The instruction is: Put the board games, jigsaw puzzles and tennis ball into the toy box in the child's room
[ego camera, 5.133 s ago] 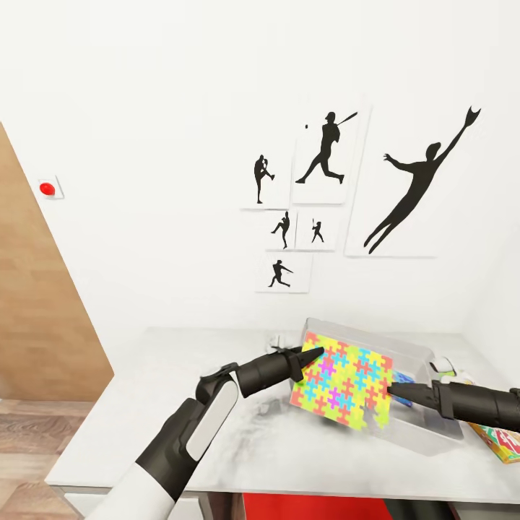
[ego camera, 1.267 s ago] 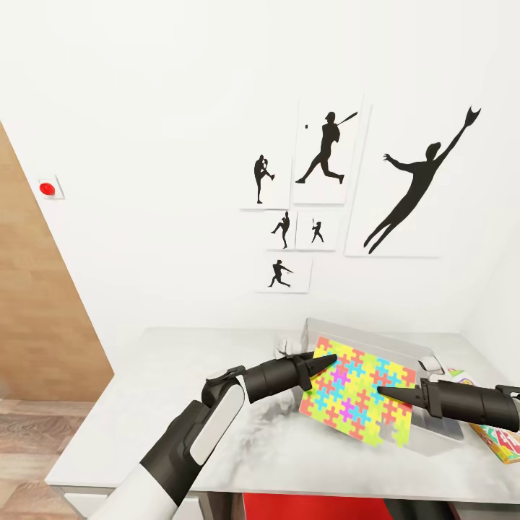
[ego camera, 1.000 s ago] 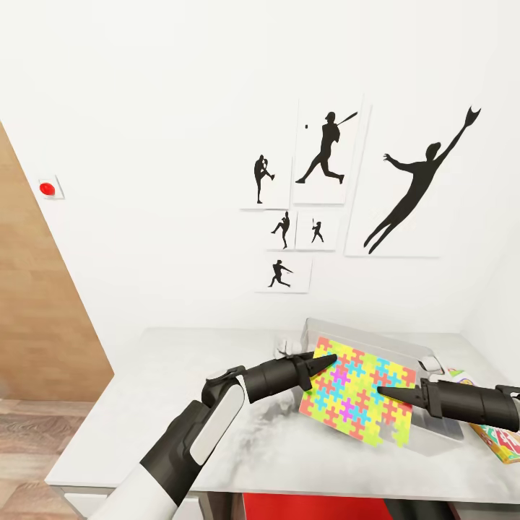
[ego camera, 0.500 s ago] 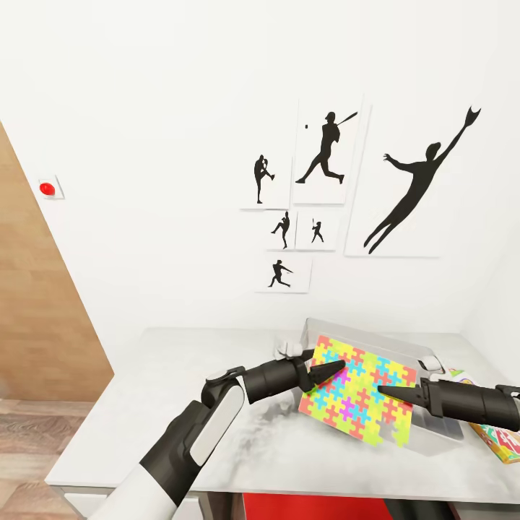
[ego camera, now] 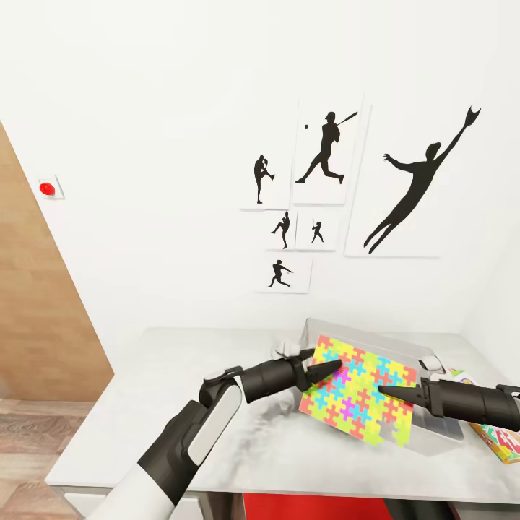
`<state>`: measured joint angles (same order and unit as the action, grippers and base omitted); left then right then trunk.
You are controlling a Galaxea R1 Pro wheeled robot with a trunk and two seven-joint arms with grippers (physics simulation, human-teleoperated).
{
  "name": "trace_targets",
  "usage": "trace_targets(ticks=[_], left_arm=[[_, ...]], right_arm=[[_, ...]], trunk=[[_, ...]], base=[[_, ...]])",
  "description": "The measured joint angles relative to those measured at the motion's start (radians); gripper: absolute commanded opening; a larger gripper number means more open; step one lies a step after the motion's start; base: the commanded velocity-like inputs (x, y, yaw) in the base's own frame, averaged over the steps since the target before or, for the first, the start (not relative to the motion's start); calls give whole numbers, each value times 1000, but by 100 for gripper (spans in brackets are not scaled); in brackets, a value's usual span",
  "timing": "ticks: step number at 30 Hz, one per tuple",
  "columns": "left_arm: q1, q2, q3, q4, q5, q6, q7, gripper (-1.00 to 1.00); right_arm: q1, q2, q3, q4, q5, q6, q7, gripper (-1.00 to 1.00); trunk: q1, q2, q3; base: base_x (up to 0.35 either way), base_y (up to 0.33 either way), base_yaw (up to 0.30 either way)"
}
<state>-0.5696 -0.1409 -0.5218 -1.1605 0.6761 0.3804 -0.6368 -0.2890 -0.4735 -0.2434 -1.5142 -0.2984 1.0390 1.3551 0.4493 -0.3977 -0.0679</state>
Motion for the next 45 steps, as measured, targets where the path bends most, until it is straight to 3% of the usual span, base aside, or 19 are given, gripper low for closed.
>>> trace_targets(ticks=[8,11,15,18,23,29,34,38,40,45], left_arm=[[4,16,37,-2,-1,0,-2,100],[10,28,75,-8,-2,-1,-3,100],[27,67,143,-24,1,-1,-13,100],[41,83,171,-44,2,0,-27,100],[66,102,211,-83,1,5,-47,100],[109,129,294,-136,3,18,-65,100],[134,143,336,-148,4,21,-70,100],[179,153,390,-167,16,30,-71,100],[194,154,400,-178,20,34,-70,100],[280,153,427,-268,31,52,-66,100]], right_arm=[[0,-3,-1,0,0,0,0,-100],[0,-4,-2,0,0,0,0,-100],[0,-7,-8,0,0,0,0,-100],[0,-8,-12,2,0,0,0,-100],[-1,-12,-18,7,0,0,2,-100],[-3,-21,-23,22,0,0,14,-100],[-10,-23,-30,35,1,-1,17,-100],[-59,-34,-40,99,3,-1,18,-100],[-84,-37,-40,125,4,0,18,-100],[-249,-47,-20,287,14,0,15,-100]], trunk=[[0,0,0],[0,0,0],[0,0,0],[0,0,0],[0,0,0],[0,0,0],[0,0,0],[0,0,0],[0,0,0],[0,0,0]], base=[[0,0,0],[0,0,0],[0,0,0],[0,0,0],[0,0,0],[0,0,0],[0,0,0],[0,0,0],[0,0,0],[0,0,0]])
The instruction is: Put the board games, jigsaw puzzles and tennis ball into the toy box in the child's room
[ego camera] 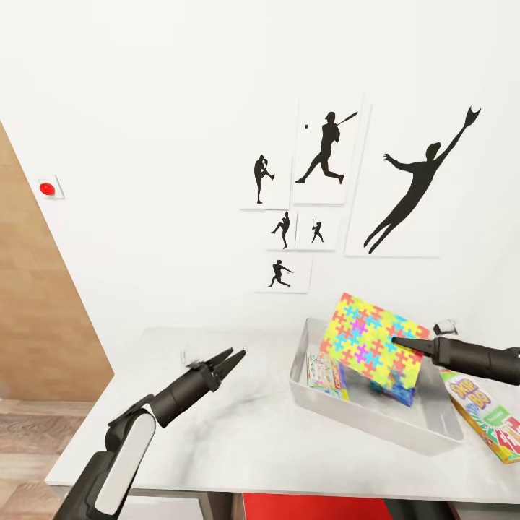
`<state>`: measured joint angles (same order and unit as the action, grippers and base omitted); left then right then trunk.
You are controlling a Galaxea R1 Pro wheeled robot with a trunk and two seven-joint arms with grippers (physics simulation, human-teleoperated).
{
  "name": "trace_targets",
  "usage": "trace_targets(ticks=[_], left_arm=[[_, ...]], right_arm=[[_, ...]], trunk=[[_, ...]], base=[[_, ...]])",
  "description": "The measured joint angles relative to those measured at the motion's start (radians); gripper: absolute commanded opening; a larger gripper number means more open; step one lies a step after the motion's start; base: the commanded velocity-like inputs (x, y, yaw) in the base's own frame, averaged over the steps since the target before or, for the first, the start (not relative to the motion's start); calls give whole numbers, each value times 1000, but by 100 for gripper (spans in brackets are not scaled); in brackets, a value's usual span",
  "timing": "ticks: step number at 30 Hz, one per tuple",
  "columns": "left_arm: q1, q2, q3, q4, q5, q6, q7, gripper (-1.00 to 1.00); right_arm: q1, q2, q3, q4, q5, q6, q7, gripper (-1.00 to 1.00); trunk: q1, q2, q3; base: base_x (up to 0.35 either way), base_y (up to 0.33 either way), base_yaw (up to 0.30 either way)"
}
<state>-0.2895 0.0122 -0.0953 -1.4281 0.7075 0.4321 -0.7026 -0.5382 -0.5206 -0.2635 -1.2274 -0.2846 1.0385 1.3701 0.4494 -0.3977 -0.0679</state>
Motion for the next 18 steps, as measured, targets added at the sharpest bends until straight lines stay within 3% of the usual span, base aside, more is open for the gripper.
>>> trace_targets(ticks=[2,5,6,8,9,12,18], left_arm=[[20,-2,3,-23,1,2,1,100],[64,-8,7,-72,4,6,7,100],[64,-9,7,-72,4,6,7,100],[81,-14,7,-91,6,10,24,100],[81,-14,7,-91,7,10,24,100],[94,-19,7,-107,18,28,61,100],[70,-23,5,-106,51,66,118,100]], right_arm=[[-37,-1,15,38,5,0,-1,-100],[-141,-2,77,147,25,0,-2,-100],[-143,-2,78,149,24,1,-2,-100],[-207,-1,130,214,36,0,-3,-100],[-208,-1,131,215,36,1,-3,-100],[-279,1,212,286,47,1,-5,-100],[-326,6,288,333,57,1,-6,-100]], trunk=[[0,0,0],[0,0,0],[0,0,0],[0,0,0],[0,0,0],[0,0,0],[0,0,0]], base=[[0,0,0],[0,0,0],[0,0,0],[0,0,0],[0,0,0],[0,0,0],[0,0,0]])
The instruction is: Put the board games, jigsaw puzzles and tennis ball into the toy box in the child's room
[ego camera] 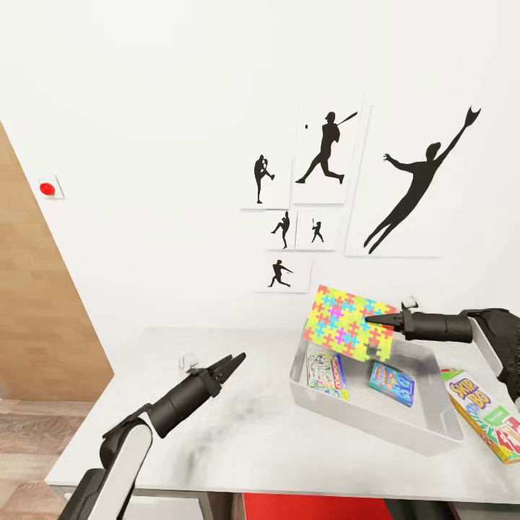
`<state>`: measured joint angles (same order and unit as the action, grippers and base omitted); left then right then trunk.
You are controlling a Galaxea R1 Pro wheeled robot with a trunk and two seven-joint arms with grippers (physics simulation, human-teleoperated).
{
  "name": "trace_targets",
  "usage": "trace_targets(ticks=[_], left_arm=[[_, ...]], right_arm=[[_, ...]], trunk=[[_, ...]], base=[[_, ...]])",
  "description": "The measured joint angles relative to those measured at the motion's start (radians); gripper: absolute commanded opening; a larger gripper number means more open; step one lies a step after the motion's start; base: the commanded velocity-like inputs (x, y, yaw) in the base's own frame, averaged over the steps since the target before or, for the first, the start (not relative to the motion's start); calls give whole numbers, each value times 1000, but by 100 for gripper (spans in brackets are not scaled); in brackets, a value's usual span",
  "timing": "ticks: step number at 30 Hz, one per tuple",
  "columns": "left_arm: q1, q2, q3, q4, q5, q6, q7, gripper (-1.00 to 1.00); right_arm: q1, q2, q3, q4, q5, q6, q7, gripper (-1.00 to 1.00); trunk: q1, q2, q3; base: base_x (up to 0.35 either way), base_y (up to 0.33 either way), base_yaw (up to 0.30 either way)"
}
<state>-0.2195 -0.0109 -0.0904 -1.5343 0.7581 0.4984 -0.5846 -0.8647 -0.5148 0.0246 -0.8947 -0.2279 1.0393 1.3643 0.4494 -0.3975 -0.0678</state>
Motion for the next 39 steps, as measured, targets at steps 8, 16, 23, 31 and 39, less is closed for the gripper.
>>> trace_targets(ticks=[8,16,23,31,39], left_arm=[[-95,-13,-11,43,56,46,96,100],[-186,-31,-12,56,138,133,203,100],[-256,-30,-10,59,215,196,252,100],[-308,-25,-8,67,255,236,273,100],[-318,-24,-4,69,266,274,276,100]], right_arm=[[-24,-2,68,24,4,0,-2,-100],[-30,-17,102,32,25,0,-2,-100],[-31,-36,110,35,72,-2,1,-100],[-32,-62,112,44,98,-3,2,-100],[-32,-67,110,68,102,-3,2,-100]], trunk=[[0,0,0],[0,0,0],[0,0,0],[0,0,0],[0,0,0]], base=[[0,0,0],[0,0,0],[0,0,0],[0,0,0],[0,0,0]])
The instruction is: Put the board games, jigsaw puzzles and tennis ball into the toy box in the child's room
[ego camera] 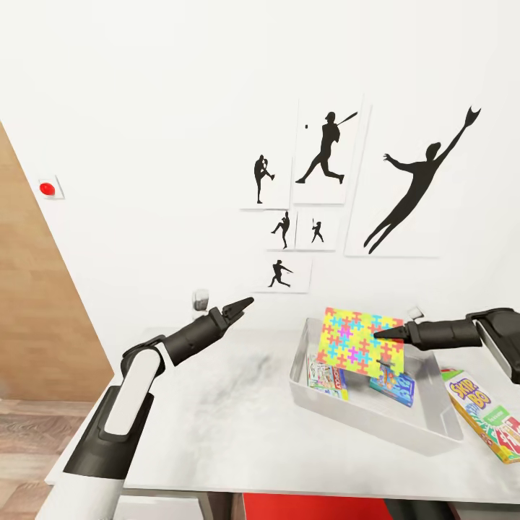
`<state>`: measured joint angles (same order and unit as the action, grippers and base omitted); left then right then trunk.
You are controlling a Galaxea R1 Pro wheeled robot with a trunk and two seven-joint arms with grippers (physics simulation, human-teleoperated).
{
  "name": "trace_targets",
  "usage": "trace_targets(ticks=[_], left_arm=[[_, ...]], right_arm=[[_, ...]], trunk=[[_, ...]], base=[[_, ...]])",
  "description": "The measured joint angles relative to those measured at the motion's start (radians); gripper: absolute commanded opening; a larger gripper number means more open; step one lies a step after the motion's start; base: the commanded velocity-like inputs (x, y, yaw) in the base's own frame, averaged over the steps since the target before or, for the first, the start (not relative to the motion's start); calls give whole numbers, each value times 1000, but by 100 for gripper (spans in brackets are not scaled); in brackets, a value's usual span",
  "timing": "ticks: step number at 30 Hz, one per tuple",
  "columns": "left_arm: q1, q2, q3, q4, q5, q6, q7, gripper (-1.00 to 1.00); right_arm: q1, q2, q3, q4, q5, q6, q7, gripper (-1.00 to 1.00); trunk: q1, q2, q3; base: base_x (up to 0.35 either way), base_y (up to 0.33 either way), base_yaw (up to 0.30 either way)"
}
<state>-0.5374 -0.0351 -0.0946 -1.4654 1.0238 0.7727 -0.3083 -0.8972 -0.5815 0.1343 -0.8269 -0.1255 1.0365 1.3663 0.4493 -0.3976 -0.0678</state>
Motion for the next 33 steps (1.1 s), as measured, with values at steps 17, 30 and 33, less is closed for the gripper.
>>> trace_targets(ticks=[17,30,33], left_arm=[[-4,2,1,0,3,24,2,100],[-4,2,0,1,2,26,2,100],[-4,2,0,1,2,26,2,100]], right_arm=[[-20,15,-8,86,-2,0,-6,-100],[-74,22,-8,178,2,-30,-11,-100],[-78,23,-8,183,3,-32,-11,-100]], trunk=[[0,0,-5],[0,0,-23],[0,0,-28]], base=[[0,0,0],[0,0,0],[0,0,0]])
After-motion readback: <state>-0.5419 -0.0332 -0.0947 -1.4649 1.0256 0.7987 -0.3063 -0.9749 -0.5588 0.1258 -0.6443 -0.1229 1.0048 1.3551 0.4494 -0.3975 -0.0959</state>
